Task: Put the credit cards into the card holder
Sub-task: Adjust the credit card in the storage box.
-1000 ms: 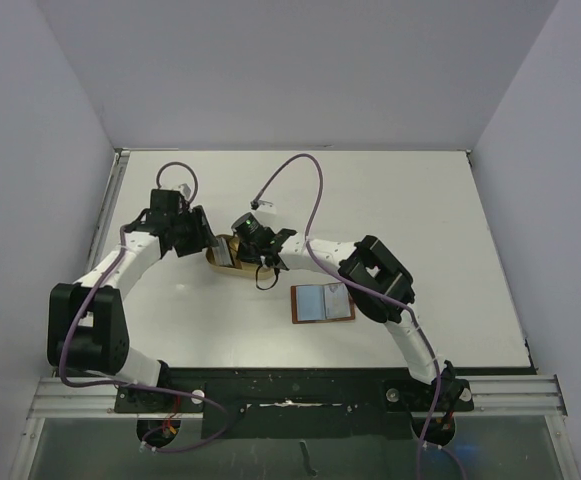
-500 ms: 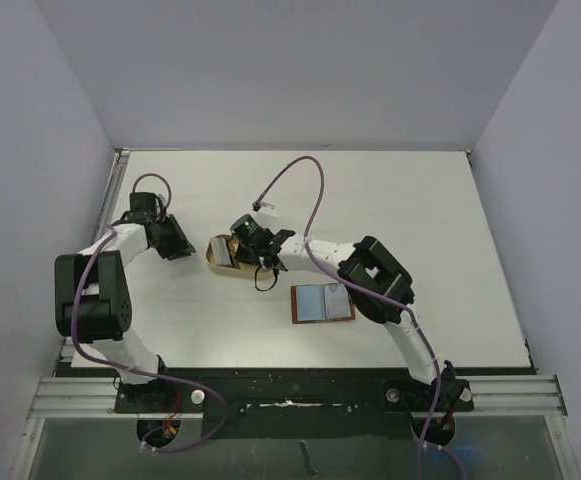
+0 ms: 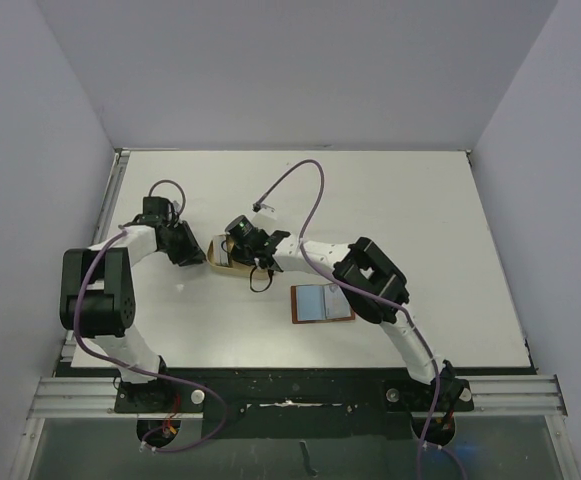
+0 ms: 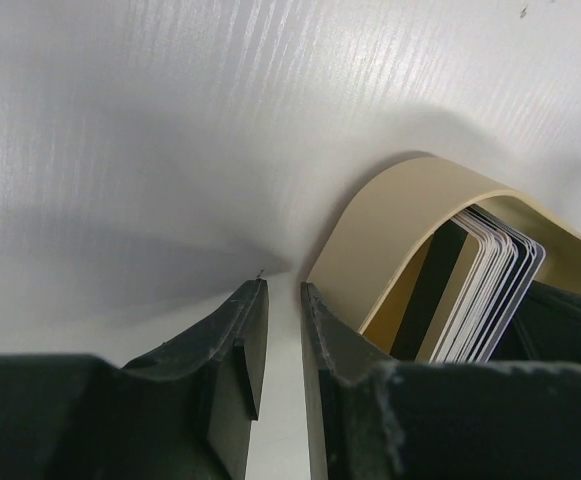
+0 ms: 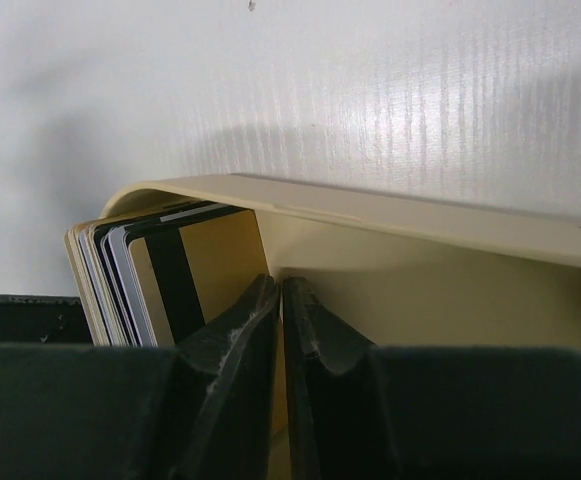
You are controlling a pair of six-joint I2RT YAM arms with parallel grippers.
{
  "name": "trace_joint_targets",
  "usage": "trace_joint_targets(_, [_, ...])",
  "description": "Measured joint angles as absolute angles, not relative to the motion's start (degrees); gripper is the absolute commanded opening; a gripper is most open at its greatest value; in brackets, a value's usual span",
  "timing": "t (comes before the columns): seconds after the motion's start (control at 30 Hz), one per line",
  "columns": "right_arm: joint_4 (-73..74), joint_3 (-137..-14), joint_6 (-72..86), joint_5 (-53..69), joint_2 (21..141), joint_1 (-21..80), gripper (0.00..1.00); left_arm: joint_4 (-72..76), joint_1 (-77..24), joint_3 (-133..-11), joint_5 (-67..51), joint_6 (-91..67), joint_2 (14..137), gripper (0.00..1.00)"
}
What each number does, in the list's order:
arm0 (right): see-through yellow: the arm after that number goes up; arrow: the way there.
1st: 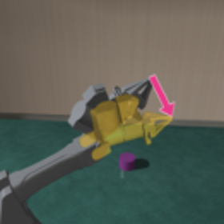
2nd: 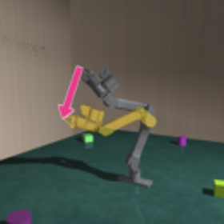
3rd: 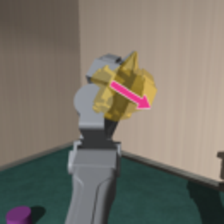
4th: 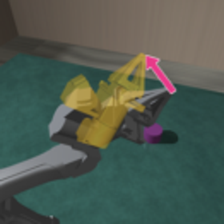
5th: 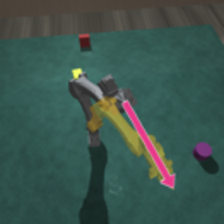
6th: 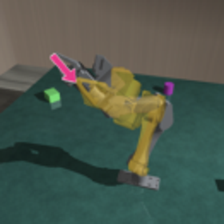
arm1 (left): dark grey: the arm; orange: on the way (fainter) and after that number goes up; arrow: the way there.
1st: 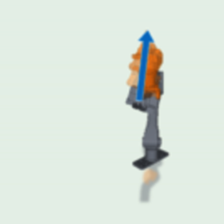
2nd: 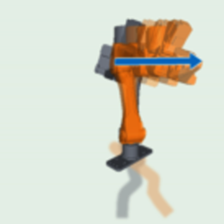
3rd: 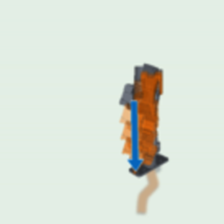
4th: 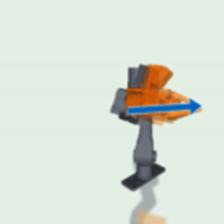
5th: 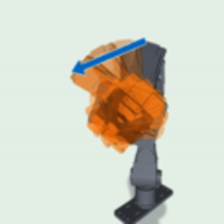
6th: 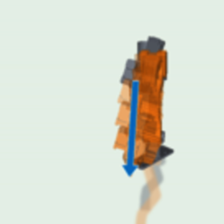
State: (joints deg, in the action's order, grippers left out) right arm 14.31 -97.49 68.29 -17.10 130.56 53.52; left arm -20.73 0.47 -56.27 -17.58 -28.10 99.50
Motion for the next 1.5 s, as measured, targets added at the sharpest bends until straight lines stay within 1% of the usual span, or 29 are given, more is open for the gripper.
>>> trace_joint_targets(0.27, [12.25, -97.49, 70.65, -17.39, 131.15, 53.58, 0.11, -20.78, 0.45, -56.23, -17.41, -28.32, 98.45, 0.2])
trace_joint_targets(0.43, [12.27, -97.49, 71.24, -17.93, 131.15, 53.65, 0.11, -21.41, 0.4, -56.23, -16.27, -28.27, 97.69, 0.29])
trace_joint_targets(0.57, [11.99, -97.23, 70.85, -18.41, 131.13, 53.74, 0.11, -22.94, 0.4, -56.73, -13.96, -28.14, 94.85, 0.35])
trace_joint_targets(0.73, [10.17, -95.24, 70.08, -18.41, 130.28, 53.74, 0.11, -23.83, 0.34, -59.61, -11.03, -27.86, 90.26, 0.39])
trace_joint_targets(0.87, [8.95, -92.9, 69.01, -18.37, 128.95, 53.65, 0.13, -23.62, -0.05, -60.84, -10.5, -27.09, 87.29, 0.4])
trace_joint_targets(1.2, [3.53, -87.37, 63.55, -16.67, 126.34, 52.97, 0.13, -23.83, -7.2, -60.86, -10.09, -25.02, 84.88, 0.42])
trace_joint_targets(1.4, [2.13, -85.67, 60.75, -15.49, 125.4, 52.58, 0.13, -25.23, -10.37, -61.23, -6.66, -24.29, 84.99, 0.47])
trace_joint_targets(1.5, [1.8, -85.03, 58.96, -15.42, 124.99, 52.56, 0.13, -26.44, -11.75, -62.57, -4.58, -23.64, 85.71, 0.48])
